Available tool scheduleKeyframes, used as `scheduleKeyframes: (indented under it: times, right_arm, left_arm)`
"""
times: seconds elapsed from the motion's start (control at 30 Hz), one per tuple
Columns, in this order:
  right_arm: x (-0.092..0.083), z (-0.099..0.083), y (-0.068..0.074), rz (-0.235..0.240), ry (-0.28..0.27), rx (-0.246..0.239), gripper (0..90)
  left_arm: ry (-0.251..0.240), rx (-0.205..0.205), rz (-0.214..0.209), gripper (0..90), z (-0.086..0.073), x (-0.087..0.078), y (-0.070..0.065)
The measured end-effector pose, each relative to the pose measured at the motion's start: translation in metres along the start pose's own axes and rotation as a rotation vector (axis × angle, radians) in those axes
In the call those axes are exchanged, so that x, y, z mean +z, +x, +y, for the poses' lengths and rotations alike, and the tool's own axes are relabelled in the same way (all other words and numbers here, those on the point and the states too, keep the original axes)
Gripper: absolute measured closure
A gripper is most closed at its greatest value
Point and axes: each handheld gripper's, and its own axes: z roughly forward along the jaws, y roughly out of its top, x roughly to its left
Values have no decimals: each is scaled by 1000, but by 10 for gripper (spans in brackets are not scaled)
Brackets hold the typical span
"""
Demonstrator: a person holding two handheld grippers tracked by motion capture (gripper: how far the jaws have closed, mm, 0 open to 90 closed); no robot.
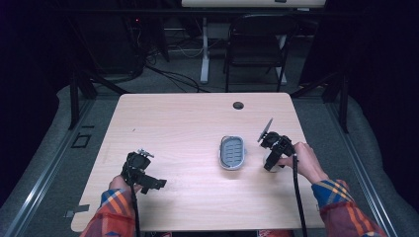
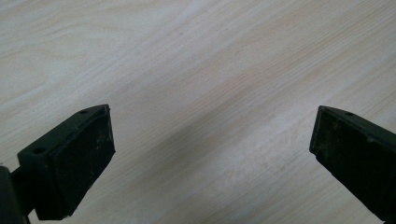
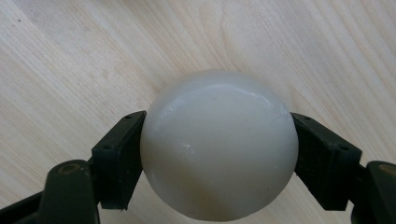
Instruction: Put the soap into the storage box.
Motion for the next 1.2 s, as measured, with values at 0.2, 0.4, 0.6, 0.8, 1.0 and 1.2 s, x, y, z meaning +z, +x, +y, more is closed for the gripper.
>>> scheduleKeyframes:
  times: [0.2, 0.4, 0.6, 0.8, 1.0, 1.2]
  right_arm:
    - [-3, 7, 2, -7, -9, -18, 238]
    - [-5, 14, 5, -7, -29, -13, 238]
    - [-12, 23, 7, -12, -14, -40, 239]
    - [-18, 30, 8, -17, -12, -54, 239]
    - [-23, 36, 10, -23, -22, -59, 239]
    - [-29, 42, 9, -22, -27, -64, 239]
  left_arm:
    - [0, 0, 0, 0, 0, 0, 0]
    - [-2, -4, -1, 0, 0, 0, 0]
    - [1, 1, 0, 0, 0, 1, 0]
    - [2, 1, 0, 0, 0, 1, 0]
    - [3, 1, -2, 0, 0, 1, -1]
    - [7, 0, -5, 1, 1, 1, -1]
